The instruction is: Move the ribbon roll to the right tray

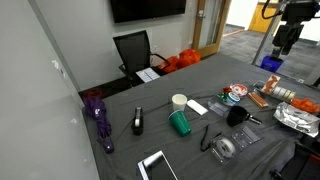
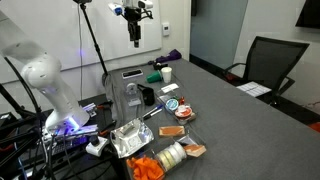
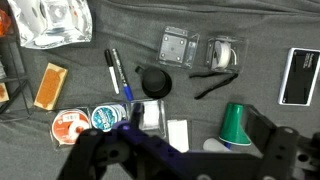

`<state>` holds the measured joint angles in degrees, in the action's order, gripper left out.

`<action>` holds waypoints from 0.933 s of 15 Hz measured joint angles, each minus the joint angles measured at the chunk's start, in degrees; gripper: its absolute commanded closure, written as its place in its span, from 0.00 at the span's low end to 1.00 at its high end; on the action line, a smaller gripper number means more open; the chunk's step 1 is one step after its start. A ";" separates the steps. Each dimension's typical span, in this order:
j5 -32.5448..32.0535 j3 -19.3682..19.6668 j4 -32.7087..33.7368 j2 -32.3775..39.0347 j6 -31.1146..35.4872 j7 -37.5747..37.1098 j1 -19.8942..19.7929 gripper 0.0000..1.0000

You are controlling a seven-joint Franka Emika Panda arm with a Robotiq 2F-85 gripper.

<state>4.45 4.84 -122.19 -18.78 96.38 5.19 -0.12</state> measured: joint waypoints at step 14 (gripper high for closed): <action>0.35 -0.23 -0.76 0.10 0.55 0.53 0.02 0.00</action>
<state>4.80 4.61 -122.95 -18.69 96.93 5.73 -0.10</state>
